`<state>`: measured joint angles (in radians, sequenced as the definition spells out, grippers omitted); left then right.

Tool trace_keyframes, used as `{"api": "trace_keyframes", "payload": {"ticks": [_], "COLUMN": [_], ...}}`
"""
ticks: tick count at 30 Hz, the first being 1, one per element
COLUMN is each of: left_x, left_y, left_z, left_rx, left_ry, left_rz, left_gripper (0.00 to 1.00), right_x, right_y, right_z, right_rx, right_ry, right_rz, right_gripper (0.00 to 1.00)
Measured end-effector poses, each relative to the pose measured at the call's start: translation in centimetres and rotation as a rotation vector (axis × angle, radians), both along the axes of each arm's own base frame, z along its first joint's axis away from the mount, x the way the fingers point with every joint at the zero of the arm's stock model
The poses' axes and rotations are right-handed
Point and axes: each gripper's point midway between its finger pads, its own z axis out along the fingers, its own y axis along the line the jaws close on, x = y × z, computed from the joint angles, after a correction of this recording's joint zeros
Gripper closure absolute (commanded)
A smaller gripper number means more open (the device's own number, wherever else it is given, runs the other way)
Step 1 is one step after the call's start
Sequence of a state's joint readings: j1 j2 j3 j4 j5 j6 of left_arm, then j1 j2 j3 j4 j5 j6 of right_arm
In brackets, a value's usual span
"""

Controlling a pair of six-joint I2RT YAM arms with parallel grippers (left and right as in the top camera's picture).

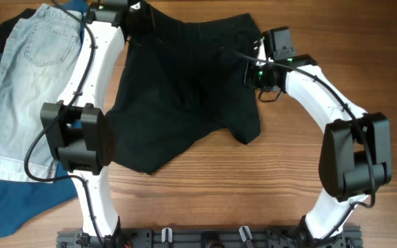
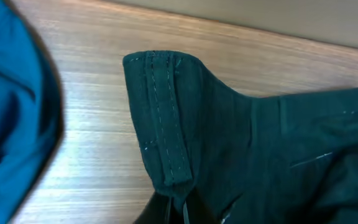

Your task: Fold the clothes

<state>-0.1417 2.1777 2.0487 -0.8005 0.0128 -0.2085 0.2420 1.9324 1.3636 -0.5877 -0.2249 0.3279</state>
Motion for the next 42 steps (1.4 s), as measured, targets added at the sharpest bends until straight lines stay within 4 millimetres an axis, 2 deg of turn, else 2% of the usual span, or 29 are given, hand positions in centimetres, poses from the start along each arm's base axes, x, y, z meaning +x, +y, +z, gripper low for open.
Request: {"api": "trace_keyframes", "payload": {"ticks": [2,4,7,13,14,20,24,28,30,31,34,42], "left_x": [-0.2,-0.3,-0.2,-0.3,-0.3,-0.3,-0.3,-0.3,-0.4,-0.4,-0.4,-0.5], "left_y": [1.0,1.9,2.4,2.2,2.2,2.2,2.2,2.2,2.2,2.2,2.2,2.2], "left_z": [-0.2,-0.4,-0.4,-0.4,-0.4,-0.4,-0.4,-0.4,-0.5,-0.5,-0.5,-0.5], "left_rx": [0.003,0.003,0.003,-0.017,-0.017,-0.019,-0.021,-0.021,-0.021,-0.021,-0.021,-0.020], "left_ry": [0.017,0.025,0.027,0.032,0.032,0.033,0.033,0.034,0.035,0.038,0.038,0.041], "left_rz": [0.017,0.032,0.043,0.046,0.046,0.049,0.051,0.051,0.051,0.052,0.052,0.052], "left_gripper": [0.96,0.96,0.96,0.96,0.96,0.96,0.96,0.96,0.96,0.96,0.96,0.96], "right_x": [-1.5,-1.9,-1.0,0.8,0.9,0.0,-1.1,-1.1,-0.4,-0.2,0.3,1.3], "right_y": [1.8,3.3,6.1,9.0,9.2,10.0,11.7,12.8,12.3,12.0,11.2,9.3], "right_z": [-0.3,-0.2,0.7,2.0,1.7,-3.4,-3.9,-3.6,-3.7,-4.0,-5.3,-4.8], "right_rx": [-0.025,-0.032,-0.042,-0.106,-0.111,-0.166,-0.174,-0.187,-0.229,-0.244,-0.288,-0.328], "right_ry": [0.017,-0.002,-0.119,-0.301,-0.308,-0.243,-0.247,-0.281,-0.300,-0.300,-0.286,-0.271], "right_rz": [0.102,0.163,0.269,0.381,0.395,0.510,0.570,0.582,0.556,0.546,0.506,0.290], "right_gripper": [0.40,0.35,0.30,0.30,0.30,0.30,0.30,0.39,0.45,0.53,0.67,0.96]}}
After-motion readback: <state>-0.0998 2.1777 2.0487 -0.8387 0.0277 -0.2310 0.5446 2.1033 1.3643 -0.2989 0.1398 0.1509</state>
